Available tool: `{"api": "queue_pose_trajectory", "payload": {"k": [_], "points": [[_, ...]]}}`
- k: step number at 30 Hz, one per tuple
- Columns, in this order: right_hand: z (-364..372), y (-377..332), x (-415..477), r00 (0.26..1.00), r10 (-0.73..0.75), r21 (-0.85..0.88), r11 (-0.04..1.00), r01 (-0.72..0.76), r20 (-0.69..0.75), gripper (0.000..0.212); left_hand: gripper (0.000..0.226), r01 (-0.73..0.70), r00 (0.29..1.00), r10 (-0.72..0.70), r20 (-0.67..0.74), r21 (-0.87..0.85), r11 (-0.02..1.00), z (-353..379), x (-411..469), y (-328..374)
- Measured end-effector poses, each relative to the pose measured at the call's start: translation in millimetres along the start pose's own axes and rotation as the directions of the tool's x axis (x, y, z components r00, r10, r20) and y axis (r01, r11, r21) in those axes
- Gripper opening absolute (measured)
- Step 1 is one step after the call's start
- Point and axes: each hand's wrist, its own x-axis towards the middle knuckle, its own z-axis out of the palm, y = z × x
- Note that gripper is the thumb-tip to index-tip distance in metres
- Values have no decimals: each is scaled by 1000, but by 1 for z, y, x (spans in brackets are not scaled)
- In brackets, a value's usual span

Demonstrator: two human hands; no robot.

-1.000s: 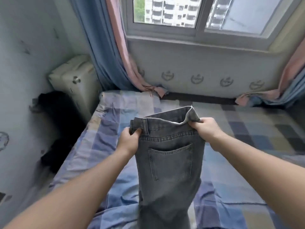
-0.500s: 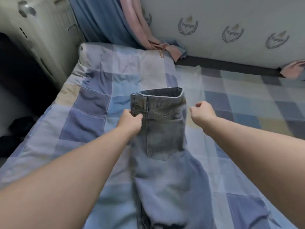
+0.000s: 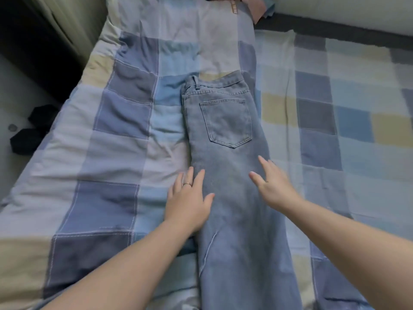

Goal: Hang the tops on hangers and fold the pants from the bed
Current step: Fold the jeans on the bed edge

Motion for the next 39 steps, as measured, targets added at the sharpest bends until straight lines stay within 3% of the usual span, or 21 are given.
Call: {"api": "queue_pose_trajectory", "payload": {"k": [8, 12, 19, 27, 32, 36, 39], "points": [[21, 44, -105, 998, -32, -179, 983, 43, 62, 65, 74, -88, 994, 73, 79, 215, 973, 42, -118, 21], [26, 76, -169, 991, -82, -221, 970, 103, 103, 65, 75, -17, 994, -9, 105, 243, 970, 67, -196, 29], [56, 156, -278, 980, -44, -192, 978, 82, 197, 64, 72, 199, 966, -207, 154, 66, 978, 146, -321, 48], [128, 247, -340, 954, 42, -147, 989, 3, 298, 64, 75, 445, 885, -413, 214, -132, 886, 243, -412, 35], [188, 284, -343, 956, 25, 19, 999, -32, 293, 67, 80, 499, 859, -497, 124, -420, 758, 282, -416, 2], [222, 300, -341, 996, 21, 258, 965, -44, 92, 74, 79, 484, 862, -492, 123, -487, 727, 310, -401, -18], [236, 307, -342, 998, 66, 435, 898, -66, 16, 79, 65, 457, 864, -499, 62, -510, 728, 324, -387, -24]]}}
